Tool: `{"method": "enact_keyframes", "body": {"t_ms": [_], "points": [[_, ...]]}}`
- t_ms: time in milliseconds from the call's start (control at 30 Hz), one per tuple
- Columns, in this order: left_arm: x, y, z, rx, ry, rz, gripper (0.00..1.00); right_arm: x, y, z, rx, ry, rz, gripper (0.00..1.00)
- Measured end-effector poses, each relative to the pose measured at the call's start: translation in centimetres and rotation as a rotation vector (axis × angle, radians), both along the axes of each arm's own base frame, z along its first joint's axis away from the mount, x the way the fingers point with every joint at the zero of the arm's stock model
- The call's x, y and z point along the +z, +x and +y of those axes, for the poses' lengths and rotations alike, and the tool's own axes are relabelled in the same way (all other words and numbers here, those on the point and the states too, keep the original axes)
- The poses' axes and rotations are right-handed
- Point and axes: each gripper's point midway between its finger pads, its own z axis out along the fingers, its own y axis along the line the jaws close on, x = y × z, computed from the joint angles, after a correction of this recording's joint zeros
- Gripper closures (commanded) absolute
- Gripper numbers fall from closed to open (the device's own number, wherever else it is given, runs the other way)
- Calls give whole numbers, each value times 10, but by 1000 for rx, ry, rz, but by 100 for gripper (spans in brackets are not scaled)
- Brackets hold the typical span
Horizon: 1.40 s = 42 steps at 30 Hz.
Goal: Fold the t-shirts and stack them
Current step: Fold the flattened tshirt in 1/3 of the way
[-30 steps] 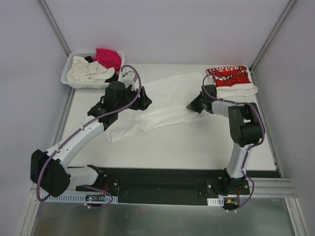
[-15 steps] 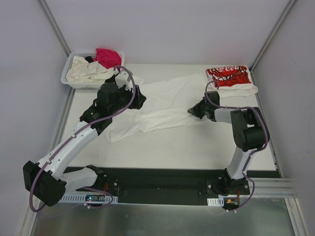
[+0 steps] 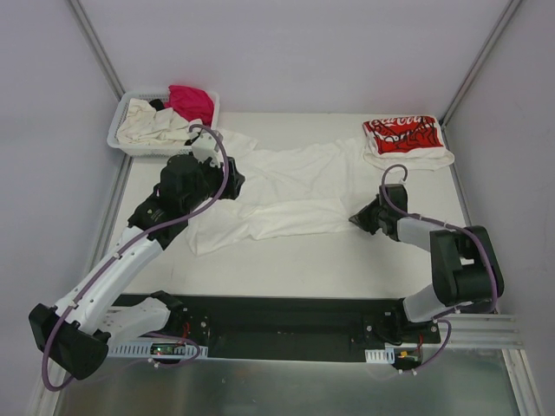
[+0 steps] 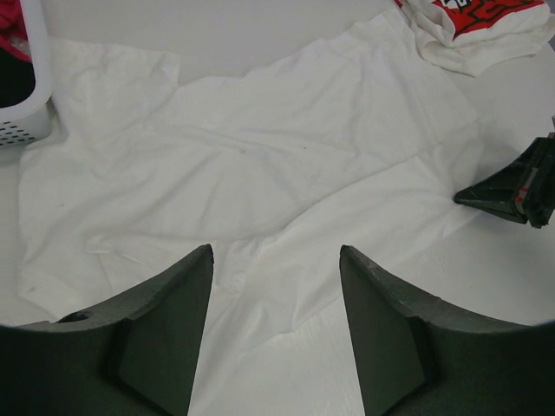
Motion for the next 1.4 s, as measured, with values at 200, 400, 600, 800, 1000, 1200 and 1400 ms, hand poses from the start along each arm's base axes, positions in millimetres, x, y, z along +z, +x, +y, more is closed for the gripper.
{"method": "enact_keyframes", "body": {"t_ms": [200,400,600,800,1000,1200,1400], "points": [[-20,-3,5,14,30,36,41,1,-13,-7,3,-37,14,96],[-45,3,9,102,2,123,41,37,19,2,44,-66,-55,84],[-110,-4,17,230,-32,314,41,92,72,59,185,-45,-205,78],[-131,-8,37,376,-57,338,41,77,52,153,425,-27,-170,71],[-110,-8,49,433,-118,250,41,53,4,229,654,-27,-99,68],[-102,-15,57,447,-137,203,40,46,-24,258,748,-39,-78,66],[-90,-19,61,441,-137,153,39,40,-26,279,785,-60,-83,64]]}}
